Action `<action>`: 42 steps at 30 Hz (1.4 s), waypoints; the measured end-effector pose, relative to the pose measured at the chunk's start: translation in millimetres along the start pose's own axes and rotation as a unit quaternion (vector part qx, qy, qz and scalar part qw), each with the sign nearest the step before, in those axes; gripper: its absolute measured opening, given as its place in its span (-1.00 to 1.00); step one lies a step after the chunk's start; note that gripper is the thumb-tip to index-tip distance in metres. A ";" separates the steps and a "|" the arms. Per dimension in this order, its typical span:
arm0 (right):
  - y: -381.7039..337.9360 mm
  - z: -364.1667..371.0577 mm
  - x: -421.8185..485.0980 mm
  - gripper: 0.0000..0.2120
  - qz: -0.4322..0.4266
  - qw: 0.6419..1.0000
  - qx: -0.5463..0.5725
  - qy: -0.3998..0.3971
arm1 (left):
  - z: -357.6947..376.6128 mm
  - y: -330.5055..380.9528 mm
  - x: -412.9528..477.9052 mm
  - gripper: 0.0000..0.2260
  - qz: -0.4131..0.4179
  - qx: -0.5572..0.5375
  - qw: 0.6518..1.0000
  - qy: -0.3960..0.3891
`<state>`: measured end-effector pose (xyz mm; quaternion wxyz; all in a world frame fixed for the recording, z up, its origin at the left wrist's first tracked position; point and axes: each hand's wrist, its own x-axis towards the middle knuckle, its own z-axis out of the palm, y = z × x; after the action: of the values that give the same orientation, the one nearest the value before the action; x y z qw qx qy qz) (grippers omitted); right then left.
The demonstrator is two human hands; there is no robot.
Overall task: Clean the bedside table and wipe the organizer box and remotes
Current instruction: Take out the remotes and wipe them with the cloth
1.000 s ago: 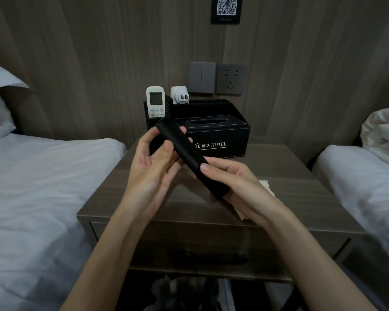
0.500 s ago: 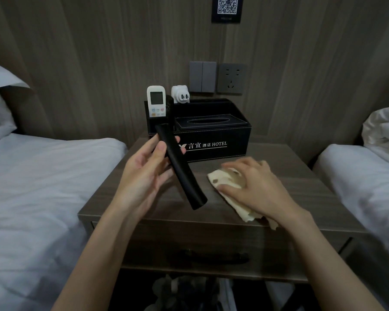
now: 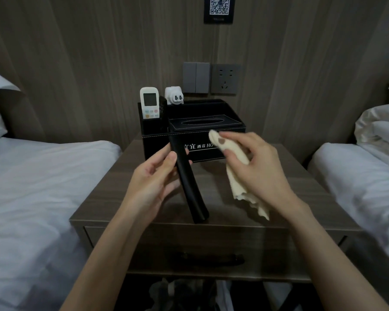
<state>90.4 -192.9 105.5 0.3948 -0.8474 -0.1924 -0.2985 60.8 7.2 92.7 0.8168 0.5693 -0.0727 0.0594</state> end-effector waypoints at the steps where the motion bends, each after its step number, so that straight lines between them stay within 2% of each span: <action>1: -5.6 -1.9 2.3 -0.66 -0.001 0.999 0.041 0.007 | 2.6 -1.6 -0.5 -0.67 0.003 0.008 1.000 -0.014; 6: -23.5 7.0 0.0 -0.60 -0.048 0.994 0.087 -0.040 | 16.1 -8.4 -1.5 -0.59 -0.001 0.014 0.998 -0.069; 8: -25.8 11.5 -1.8 -0.58 -0.055 0.992 0.093 -0.066 | 19.1 -9.0 -1.1 -0.57 -0.001 0.005 0.997 -0.074; 11: -24.2 15.0 -4.7 -0.56 -0.062 0.994 0.064 -0.064 | 20.7 -8.9 -0.2 -0.55 0.005 0.001 0.998 -0.066; 14: -21.3 17.5 -10.7 -0.52 -0.055 0.994 0.053 -0.072 | 21.8 -8.5 0.6 -0.55 0.008 -0.013 0.999 -0.046; 18: -17.9 21.7 -18.6 -0.51 -0.073 0.989 0.044 -0.120 | 15.0 -2.0 3.0 -0.67 0.017 -0.048 0.999 0.011; 21: -16.3 22.9 -21.1 -0.49 -0.075 0.985 0.045 -0.151 | 5.8 5.7 4.5 -0.67 0.016 -0.070 0.996 0.044; 28: -3.1 16.1 -25.7 -0.56 0.007 0.976 0.037 -0.216 | -15.3 21.1 8.7 -0.73 0.044 -0.115 0.986 0.115; 30: -0.6 9.2 -24.3 -0.62 0.022 0.978 0.054 -0.201 | -19.6 24.9 9.5 -0.72 0.053 -0.118 0.984 0.123; 33: -6.5 2.6 -20.4 -0.63 0.027 0.987 0.122 -0.097 | -17.4 24.9 7.8 -0.68 0.035 -0.122 0.986 0.108; 36: -25.0 2.7 -13.9 -0.59 -0.039 0.993 0.110 -0.021 | -3.1 15.3 3.5 -0.63 -0.008 -0.084 0.995 0.054; 39: -35.3 2.6 -7.7 -0.59 -0.082 0.992 0.099 0.007 | 12.7 4.3 2.3 -0.47 -0.036 -0.041 0.998 -0.014; 42: -34.1 7.0 -6.5 -0.58 -0.105 0.993 0.060 -0.007 | 22.0 -1.9 2.4 -0.44 -0.052 -0.033 0.998 -0.031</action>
<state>68.8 -167.0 116.5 0.4098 -0.7992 -0.3010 -0.3204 62.4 -14.1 98.9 0.8346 0.5465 -0.0700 -0.0028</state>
